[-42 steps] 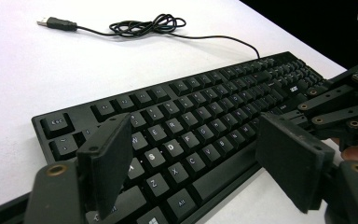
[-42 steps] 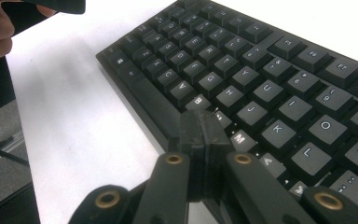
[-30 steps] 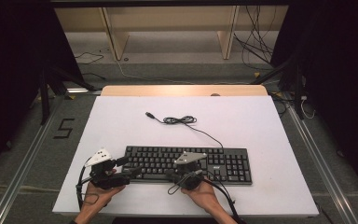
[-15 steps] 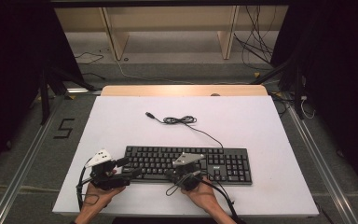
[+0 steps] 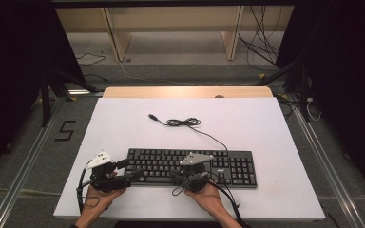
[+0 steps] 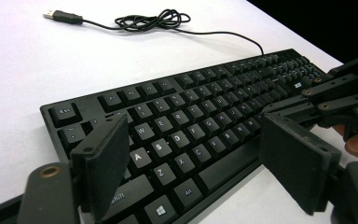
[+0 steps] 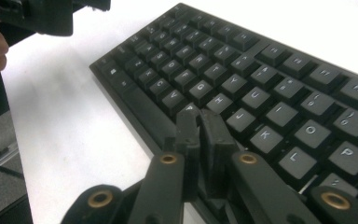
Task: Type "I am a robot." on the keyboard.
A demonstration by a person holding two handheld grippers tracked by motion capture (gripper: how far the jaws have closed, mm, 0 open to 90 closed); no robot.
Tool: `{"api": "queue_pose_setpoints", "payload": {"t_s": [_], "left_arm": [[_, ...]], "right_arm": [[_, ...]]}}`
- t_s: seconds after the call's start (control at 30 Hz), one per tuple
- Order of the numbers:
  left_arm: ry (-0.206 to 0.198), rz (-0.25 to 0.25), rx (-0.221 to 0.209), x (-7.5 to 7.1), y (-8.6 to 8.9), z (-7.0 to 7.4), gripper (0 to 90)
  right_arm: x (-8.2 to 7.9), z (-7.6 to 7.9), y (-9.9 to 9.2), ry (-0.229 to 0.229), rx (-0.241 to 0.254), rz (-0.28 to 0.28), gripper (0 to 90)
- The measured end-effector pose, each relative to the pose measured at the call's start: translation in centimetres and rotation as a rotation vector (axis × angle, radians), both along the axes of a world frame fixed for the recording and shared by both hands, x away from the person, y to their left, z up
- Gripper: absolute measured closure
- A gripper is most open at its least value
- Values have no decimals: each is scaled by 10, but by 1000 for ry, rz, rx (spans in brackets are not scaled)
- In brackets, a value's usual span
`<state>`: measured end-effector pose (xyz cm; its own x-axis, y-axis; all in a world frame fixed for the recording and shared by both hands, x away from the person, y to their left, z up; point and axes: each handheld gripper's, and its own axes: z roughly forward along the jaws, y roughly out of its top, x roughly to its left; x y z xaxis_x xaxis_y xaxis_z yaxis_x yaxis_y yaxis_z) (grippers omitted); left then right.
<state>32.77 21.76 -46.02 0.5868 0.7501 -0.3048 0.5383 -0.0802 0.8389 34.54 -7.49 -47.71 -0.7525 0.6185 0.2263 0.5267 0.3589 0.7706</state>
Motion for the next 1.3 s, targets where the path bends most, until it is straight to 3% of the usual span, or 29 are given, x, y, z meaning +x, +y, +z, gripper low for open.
{"api": "queue_pose_setpoints", "payload": {"t_s": [0.87,1.3], "left_arm": [[7,9,4,5,1,-1,239],[11,8,9,6,0,-2,240]], "right_arm": [[3,8,-10,11,57,-4,569],[7,11,-14,10,68,-25,493]]}}
